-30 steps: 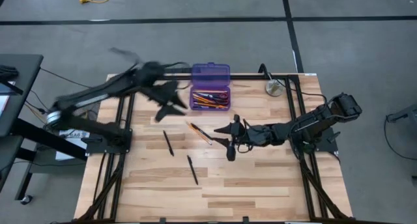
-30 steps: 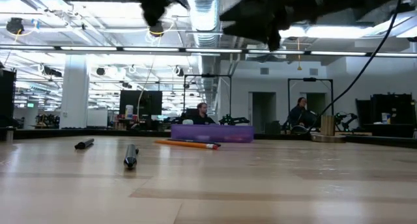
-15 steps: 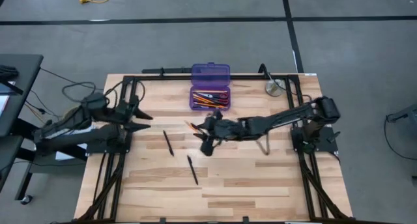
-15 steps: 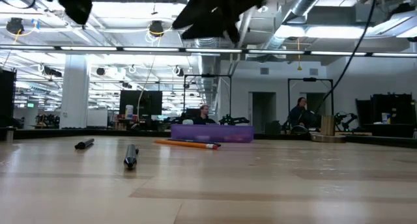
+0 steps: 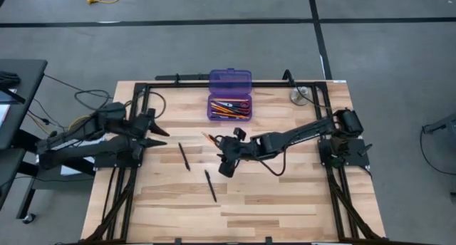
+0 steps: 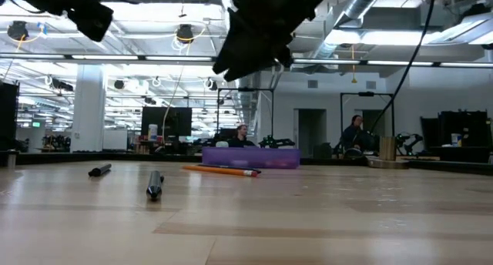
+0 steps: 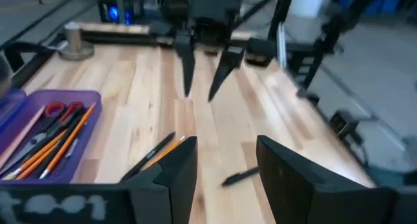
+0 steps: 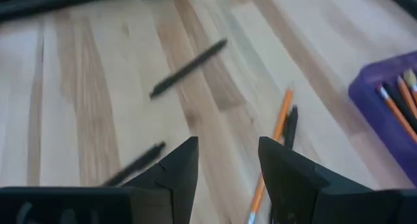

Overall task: Pick & place school supplies into a supply box
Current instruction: Put the black pen into the violet supply box

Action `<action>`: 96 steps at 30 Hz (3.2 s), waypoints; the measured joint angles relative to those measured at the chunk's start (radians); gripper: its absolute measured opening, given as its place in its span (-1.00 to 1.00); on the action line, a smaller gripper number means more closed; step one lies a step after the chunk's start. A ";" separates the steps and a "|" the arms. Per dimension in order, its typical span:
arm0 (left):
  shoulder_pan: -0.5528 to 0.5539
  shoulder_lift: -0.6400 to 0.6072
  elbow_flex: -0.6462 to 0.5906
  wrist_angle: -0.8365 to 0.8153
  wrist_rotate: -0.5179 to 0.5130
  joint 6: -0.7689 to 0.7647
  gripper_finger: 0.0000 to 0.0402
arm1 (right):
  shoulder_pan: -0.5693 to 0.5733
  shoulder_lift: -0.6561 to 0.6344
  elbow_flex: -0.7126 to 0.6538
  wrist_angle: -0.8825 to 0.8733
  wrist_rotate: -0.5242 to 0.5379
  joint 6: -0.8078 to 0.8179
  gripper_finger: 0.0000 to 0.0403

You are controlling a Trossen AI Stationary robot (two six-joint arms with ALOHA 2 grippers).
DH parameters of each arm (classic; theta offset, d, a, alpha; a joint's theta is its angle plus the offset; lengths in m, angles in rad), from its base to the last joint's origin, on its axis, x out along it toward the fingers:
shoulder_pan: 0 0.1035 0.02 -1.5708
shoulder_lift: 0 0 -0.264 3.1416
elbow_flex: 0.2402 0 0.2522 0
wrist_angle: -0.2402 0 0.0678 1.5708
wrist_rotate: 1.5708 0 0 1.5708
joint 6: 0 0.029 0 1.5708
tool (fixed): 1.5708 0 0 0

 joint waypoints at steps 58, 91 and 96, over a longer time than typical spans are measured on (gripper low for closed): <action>-0.330 1.042 0.124 -0.127 -0.518 0.771 -0.27 | 0.019 -0.003 -0.002 -0.363 -0.052 -0.146 -0.23; -0.338 1.212 0.152 -0.116 -0.525 0.769 -0.73 | 0.102 -0.003 -0.002 -0.381 -0.052 -0.137 -0.23; -0.338 1.212 0.153 -0.115 -0.524 0.769 -0.94 | 0.111 -0.003 -0.002 -0.399 -0.052 -0.127 -0.23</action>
